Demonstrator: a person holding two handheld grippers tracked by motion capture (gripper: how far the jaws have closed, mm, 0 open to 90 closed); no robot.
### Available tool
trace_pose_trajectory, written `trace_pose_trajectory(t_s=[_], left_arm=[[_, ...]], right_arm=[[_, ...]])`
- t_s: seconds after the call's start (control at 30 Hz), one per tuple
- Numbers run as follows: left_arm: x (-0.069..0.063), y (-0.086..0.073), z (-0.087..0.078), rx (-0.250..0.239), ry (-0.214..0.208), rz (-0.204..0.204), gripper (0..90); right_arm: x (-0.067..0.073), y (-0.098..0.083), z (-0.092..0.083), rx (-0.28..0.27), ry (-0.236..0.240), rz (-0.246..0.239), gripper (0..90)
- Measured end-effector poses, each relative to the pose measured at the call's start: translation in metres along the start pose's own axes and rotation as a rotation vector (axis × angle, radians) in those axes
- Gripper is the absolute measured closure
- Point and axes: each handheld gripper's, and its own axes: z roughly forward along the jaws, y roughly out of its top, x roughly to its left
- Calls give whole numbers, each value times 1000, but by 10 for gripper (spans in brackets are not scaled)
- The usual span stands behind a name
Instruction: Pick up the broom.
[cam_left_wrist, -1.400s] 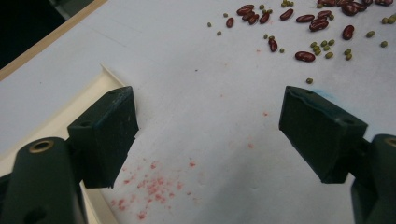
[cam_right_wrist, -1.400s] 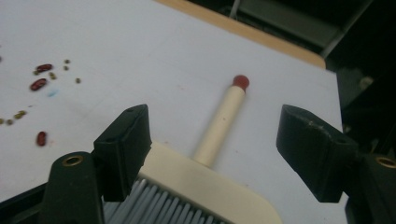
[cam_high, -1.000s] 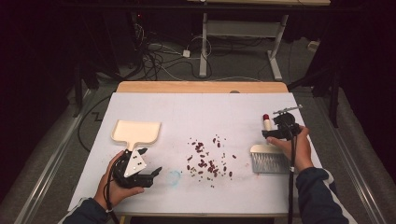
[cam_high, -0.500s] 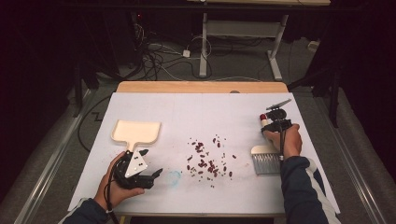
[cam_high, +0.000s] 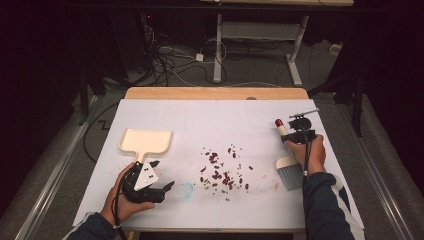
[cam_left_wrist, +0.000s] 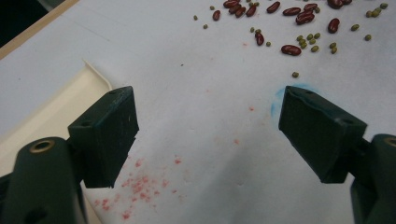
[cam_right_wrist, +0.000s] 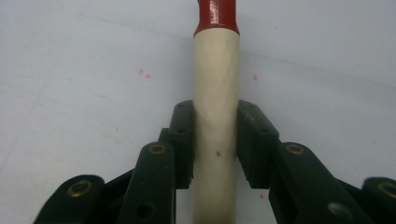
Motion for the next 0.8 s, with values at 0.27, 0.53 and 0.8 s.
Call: trace_pose_trajectory(t_s=[0.27, 0.53, 0.8], left_arm=[[0, 3, -3, -18, -4, -27, 196], [-17, 32, 0, -87, -156, -108, 235], [-50, 80, 16, -162, -300, -56, 237]], right_arm=[[-2, -26, -59, -327, 68, -20, 703], [14, -46, -105, -520, 104, -72, 702], [48, -45, -136, -648, 135, -118, 702]])
